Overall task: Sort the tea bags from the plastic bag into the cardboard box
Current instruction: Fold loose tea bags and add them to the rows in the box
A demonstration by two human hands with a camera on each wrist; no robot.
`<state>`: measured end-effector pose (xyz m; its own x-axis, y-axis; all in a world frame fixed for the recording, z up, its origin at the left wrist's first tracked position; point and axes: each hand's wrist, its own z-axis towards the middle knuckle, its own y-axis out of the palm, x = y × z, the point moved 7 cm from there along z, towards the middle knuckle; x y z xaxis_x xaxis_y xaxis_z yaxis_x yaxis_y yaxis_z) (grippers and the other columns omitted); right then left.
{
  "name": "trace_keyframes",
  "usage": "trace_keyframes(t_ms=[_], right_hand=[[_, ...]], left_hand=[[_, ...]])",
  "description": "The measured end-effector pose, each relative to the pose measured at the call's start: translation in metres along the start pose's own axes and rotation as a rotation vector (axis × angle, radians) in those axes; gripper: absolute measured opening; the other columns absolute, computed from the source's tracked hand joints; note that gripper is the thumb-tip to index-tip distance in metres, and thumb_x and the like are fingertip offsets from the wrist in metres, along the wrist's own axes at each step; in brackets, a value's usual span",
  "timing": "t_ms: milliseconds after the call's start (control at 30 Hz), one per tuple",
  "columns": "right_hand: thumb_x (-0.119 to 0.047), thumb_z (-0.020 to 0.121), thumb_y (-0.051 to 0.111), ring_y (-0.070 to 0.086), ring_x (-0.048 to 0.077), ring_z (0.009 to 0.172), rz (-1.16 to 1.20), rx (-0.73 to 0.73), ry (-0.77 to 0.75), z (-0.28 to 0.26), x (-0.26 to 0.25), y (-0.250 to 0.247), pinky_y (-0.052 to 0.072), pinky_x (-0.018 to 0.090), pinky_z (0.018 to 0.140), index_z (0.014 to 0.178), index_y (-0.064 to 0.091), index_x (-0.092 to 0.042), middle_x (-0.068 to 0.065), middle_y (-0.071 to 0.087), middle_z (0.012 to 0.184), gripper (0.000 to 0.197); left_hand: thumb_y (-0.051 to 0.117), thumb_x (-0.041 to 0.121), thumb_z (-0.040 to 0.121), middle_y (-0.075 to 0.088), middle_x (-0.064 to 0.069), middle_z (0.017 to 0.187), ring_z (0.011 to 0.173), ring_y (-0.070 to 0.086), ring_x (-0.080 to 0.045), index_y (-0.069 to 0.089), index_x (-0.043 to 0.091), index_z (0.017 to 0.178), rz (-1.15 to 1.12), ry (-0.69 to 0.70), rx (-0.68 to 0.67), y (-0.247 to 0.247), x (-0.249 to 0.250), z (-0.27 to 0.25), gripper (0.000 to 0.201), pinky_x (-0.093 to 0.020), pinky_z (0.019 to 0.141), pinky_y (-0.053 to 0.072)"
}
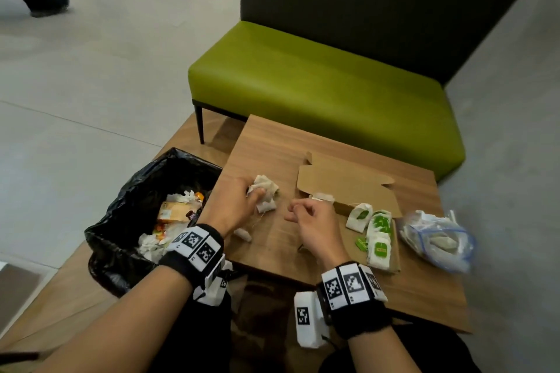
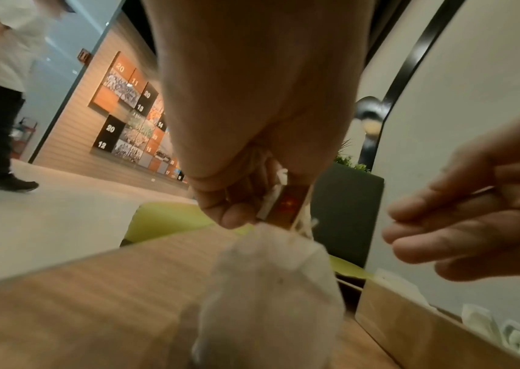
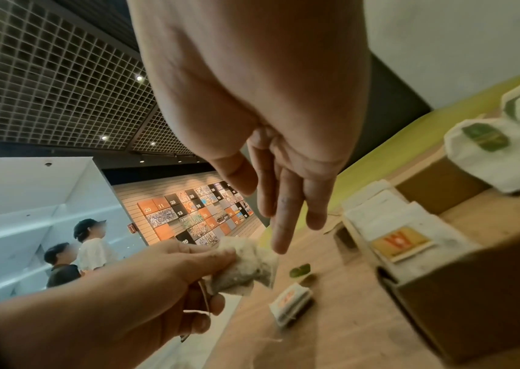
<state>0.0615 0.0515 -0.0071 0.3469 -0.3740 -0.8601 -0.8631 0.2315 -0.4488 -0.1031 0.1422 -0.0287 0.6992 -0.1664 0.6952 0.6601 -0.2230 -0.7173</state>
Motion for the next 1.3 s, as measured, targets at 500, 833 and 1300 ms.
trace_keyframes(t_ms=[500,833,1300], right_hand=[[-0.021,0.092,0.063,0.068,0.005,0.081,-0.083,0.026,0.010,-0.043,0.041,-0.008,0.057,0.021,0.072,0.106,0.071,-0.022,-0.009,0.071,0.086,0.016],[-0.021,0.088,0.068,0.058,-0.006,0.077,-0.254,-0.192,-0.010,-0.054,0.051,0.034,0.041,0.004,0.061,0.103,0.073,-0.021,-0.012,0.066,0.090,0.015],[-0.023,0.088,0.069,0.063,0.000,0.077,-0.219,-0.124,-0.009,-0.058,0.053,0.011,0.046,0.010,0.066,0.104,0.074,-0.019,-0.012,0.068,0.085,0.017]], left_hand=[[0.061,0.004,0.091,0.044,-0.009,0.146,0.126,0.053,-0.023,0.026,0.024,0.151,-0.148,0.033,-0.183,0.032,-0.009,-0.006,0.073,-0.037,0.106,0.045],[0.067,0.034,0.084,0.060,-0.001,0.119,0.108,0.058,-0.020,0.056,0.025,0.116,0.647,0.138,-0.435,0.017,0.011,-0.055,0.035,-0.035,0.089,0.050],[0.052,0.024,0.098,0.061,-0.006,0.117,0.106,0.061,-0.025,0.059,0.018,0.112,0.931,0.159,-0.544,0.024,0.016,-0.072,0.016,-0.036,0.082,0.053]])
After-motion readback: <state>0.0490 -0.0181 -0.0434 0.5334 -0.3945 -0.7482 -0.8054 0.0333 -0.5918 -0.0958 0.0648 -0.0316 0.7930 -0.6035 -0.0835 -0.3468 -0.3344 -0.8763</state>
